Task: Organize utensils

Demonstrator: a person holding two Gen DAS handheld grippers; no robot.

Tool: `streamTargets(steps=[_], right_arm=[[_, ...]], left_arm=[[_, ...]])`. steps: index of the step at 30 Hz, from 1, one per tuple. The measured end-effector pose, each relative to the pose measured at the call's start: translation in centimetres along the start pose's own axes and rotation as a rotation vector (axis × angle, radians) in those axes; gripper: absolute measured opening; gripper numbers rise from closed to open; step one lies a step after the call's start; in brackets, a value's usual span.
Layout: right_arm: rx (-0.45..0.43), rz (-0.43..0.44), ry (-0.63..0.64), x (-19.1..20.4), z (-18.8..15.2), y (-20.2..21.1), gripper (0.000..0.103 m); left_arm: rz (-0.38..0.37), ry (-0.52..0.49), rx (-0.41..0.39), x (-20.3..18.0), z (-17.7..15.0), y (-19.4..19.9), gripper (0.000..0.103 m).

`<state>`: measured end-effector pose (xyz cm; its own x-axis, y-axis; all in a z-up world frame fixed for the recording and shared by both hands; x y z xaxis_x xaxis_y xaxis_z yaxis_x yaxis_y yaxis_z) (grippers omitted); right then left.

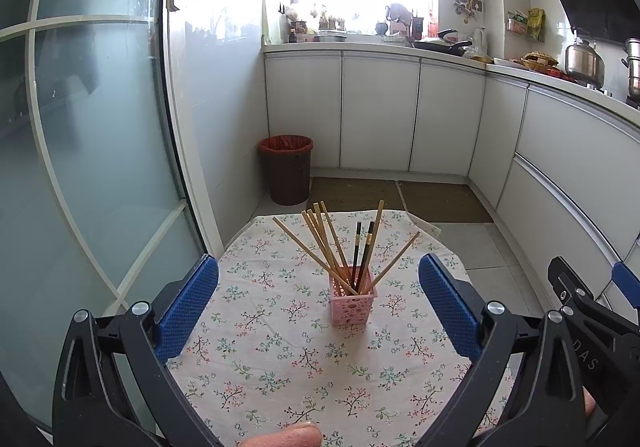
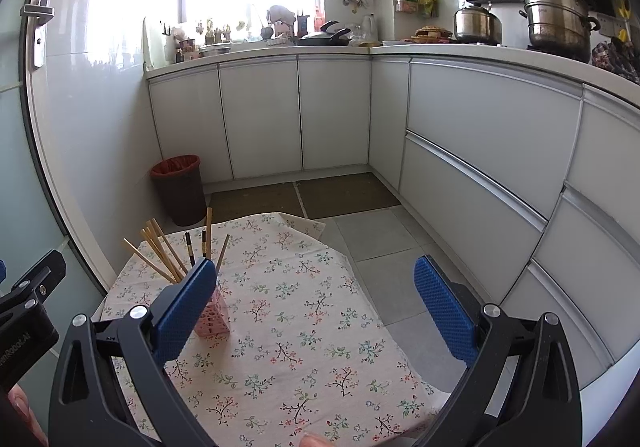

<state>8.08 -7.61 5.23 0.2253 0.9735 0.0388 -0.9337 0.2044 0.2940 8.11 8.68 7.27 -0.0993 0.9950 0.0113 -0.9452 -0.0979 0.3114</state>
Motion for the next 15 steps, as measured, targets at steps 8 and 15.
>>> streamTargets(steps=[8,15], right_arm=[[0.006,-0.001,-0.008,-0.20,-0.09,-0.07,0.096],[0.011,0.000,-0.008,-0.12,-0.29,0.00,0.096]], left_arm=[[-0.001,-0.001,0.003,0.16,-0.08,-0.09,0.096],[0.001,-0.015,0.004,-0.06,-0.23,-0.12,0.096]])
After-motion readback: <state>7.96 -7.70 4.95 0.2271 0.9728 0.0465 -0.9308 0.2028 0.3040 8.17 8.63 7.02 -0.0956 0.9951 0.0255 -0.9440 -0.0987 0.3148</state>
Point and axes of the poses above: each gripper's, at about its wrist camera, not at the fingertips, and y roughly against the way its jaws point, x to its left, z to its top, the point moved 3 cm from there along -y, roughly the way its jaws point, and after that the axes turned 12 degrees about -x, right-handed, at the moved point
